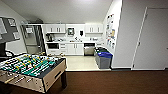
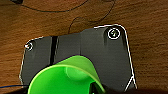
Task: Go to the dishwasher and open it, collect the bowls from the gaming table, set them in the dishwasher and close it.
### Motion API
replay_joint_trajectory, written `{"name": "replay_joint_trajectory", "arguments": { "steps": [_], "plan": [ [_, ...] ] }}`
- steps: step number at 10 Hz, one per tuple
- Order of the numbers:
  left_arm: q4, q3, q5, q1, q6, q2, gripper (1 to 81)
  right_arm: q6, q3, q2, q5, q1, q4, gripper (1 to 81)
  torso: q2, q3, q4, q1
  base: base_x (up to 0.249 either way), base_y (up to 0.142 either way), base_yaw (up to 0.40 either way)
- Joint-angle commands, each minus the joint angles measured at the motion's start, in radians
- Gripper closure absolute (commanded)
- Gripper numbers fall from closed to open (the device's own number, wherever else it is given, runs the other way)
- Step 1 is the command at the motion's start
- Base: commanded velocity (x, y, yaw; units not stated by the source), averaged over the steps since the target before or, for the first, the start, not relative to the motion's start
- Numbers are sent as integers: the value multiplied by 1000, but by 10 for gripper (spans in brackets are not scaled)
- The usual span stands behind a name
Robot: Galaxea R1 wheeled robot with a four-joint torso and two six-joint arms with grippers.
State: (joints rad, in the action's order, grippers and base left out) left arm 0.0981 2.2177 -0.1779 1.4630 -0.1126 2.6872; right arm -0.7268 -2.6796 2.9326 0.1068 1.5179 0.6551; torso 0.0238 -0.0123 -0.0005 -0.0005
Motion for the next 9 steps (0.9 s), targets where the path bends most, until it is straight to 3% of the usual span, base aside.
{"name": "replay_joint_trajectory", "arguments": {
  "steps": [1,9],
  "plan": [
    [15,-18,28,-77,-2,-18,811,1,0,-8,-27,-72,11,811,0,0,0,1,83,0,0],
    [15,-18,28,-75,-1,-18,811,1,0,-7,-29,-70,12,811,-1,0,0,1,96,0,0]
  ]
}}
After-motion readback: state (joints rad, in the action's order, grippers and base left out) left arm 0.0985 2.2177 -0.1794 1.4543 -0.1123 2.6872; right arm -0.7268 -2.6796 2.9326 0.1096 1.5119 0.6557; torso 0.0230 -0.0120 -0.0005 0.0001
